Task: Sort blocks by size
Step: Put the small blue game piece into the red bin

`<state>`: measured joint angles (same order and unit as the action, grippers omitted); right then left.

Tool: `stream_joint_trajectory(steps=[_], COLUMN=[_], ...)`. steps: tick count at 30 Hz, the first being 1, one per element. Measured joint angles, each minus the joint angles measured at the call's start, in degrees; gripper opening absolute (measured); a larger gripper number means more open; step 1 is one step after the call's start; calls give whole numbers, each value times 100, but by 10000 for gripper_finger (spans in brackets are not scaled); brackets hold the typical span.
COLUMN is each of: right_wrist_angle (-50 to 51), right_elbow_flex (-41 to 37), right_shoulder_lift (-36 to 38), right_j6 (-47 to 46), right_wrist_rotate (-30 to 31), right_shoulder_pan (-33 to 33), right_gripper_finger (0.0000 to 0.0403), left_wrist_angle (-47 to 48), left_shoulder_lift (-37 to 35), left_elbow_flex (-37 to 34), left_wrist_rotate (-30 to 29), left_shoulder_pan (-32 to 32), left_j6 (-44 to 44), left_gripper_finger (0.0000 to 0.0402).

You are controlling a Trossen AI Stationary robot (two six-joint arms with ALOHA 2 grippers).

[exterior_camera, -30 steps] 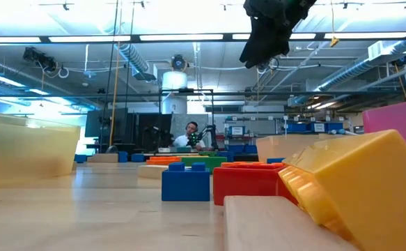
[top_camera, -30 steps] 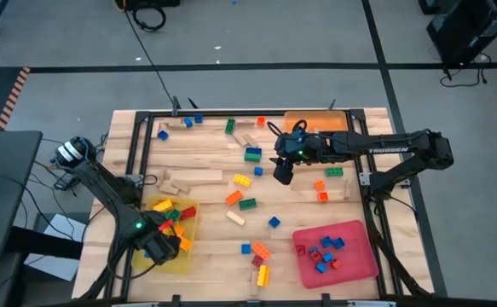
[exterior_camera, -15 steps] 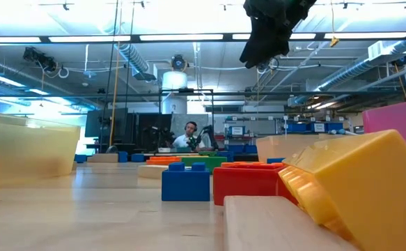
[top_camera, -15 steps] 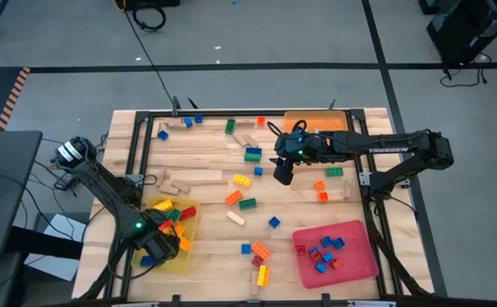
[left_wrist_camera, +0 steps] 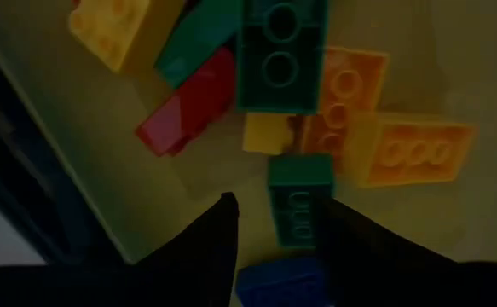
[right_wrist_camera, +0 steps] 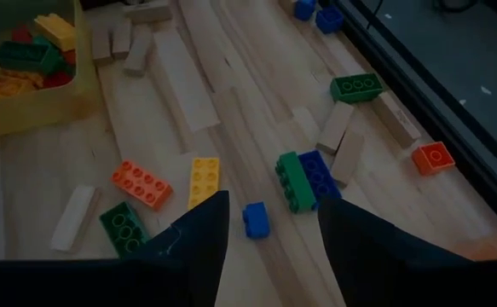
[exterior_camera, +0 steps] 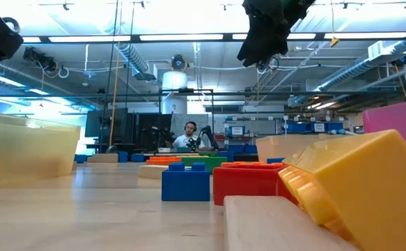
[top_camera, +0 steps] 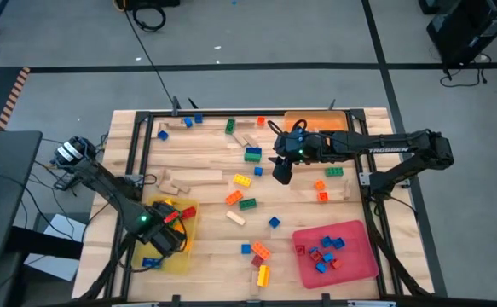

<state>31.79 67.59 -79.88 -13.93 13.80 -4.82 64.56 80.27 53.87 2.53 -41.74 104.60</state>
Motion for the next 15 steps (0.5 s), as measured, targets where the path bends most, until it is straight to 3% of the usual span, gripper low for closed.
stream_joint_trajectory(steps=[5,11,15], right_wrist_angle=[-9,-75,-175], right_elbow_flex=[0,0,2], right_shoulder_lift=[0,0,0], right_j6=[-119,-162,-280], right_wrist_rotate=[0,0,0], right_shoulder_pan=[0,2,122], right_gripper_finger=[197,203,217], left_wrist_angle=[-194,-335,-335], left_shoulder_lift=[-69,-479,-979], left_elbow_flex=[5,216,216], left_wrist_rotate=[-135,-1661,-2225], left_shoulder_pan=[370,1029,1583], left_j6=[-1004,-2631,-3908], left_gripper_finger=[153,153,153])
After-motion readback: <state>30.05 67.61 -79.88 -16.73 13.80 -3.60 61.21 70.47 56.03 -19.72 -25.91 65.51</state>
